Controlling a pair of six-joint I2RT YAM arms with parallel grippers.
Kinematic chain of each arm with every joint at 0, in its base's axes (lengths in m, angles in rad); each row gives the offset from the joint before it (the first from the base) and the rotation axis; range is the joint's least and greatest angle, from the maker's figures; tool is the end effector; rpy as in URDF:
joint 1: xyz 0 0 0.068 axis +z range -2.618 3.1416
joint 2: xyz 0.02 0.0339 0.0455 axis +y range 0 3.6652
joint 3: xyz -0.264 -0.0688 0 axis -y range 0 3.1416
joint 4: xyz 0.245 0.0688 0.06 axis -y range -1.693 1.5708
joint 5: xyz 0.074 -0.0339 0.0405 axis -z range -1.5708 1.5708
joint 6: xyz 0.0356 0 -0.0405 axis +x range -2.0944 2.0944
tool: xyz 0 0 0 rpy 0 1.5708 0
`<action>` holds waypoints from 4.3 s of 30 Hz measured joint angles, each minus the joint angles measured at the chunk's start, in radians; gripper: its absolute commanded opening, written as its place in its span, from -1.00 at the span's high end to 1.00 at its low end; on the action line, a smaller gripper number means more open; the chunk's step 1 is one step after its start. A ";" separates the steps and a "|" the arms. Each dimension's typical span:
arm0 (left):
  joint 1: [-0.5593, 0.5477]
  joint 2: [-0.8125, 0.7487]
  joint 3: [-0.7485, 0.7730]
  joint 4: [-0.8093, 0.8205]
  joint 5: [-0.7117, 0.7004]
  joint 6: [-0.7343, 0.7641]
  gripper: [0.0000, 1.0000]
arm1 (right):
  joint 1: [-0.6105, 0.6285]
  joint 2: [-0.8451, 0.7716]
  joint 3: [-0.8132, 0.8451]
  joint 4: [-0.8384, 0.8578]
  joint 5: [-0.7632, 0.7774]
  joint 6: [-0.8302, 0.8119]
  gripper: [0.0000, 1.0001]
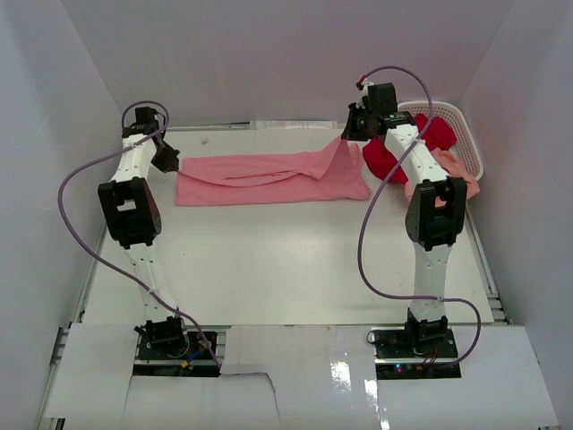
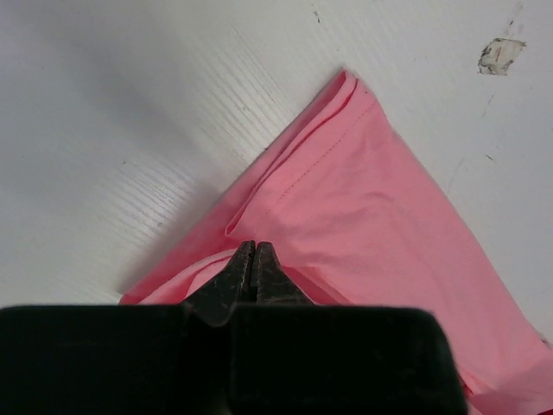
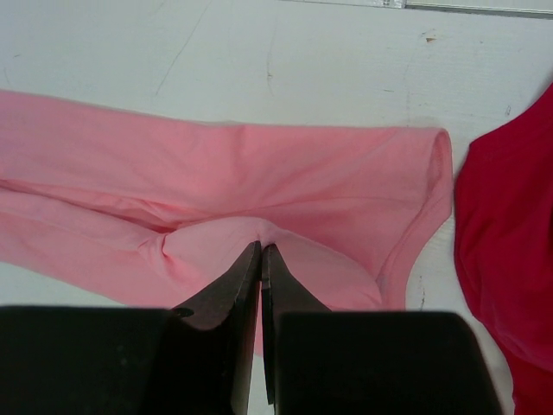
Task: Fold and stack the t-shirts
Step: Fold the other side of the tshirt into a rectangle
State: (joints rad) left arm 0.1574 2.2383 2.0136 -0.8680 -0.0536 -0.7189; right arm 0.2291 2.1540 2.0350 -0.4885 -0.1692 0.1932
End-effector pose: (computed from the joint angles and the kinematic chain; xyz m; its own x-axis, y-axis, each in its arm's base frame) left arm 0.4797 0.0781 0.2275 -0.5408 -0.7517 -0.3776 -0.7136 0.6476 -0.2672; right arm 0.4908 0.1206 0.3021 -0.6144 0.0511 -0.7873 -0.2451 0.9362 0.2520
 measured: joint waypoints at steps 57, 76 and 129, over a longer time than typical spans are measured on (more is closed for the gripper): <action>0.028 0.114 0.050 0.118 0.050 -0.092 -0.54 | -0.077 0.138 -0.019 0.343 -0.131 0.089 -0.16; -0.255 -0.026 -0.317 0.368 0.438 0.034 0.25 | 0.003 -0.013 -0.454 0.409 -0.410 0.200 -0.06; -0.502 0.025 -0.405 0.668 0.634 0.004 0.21 | 0.004 0.237 -0.218 0.543 -0.401 0.422 0.85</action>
State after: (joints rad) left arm -0.3447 2.2631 1.6085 -0.2005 0.5808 -0.7147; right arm 0.2329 2.3909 1.8168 0.0544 -0.5697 0.6147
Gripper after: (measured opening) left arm 0.398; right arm 0.084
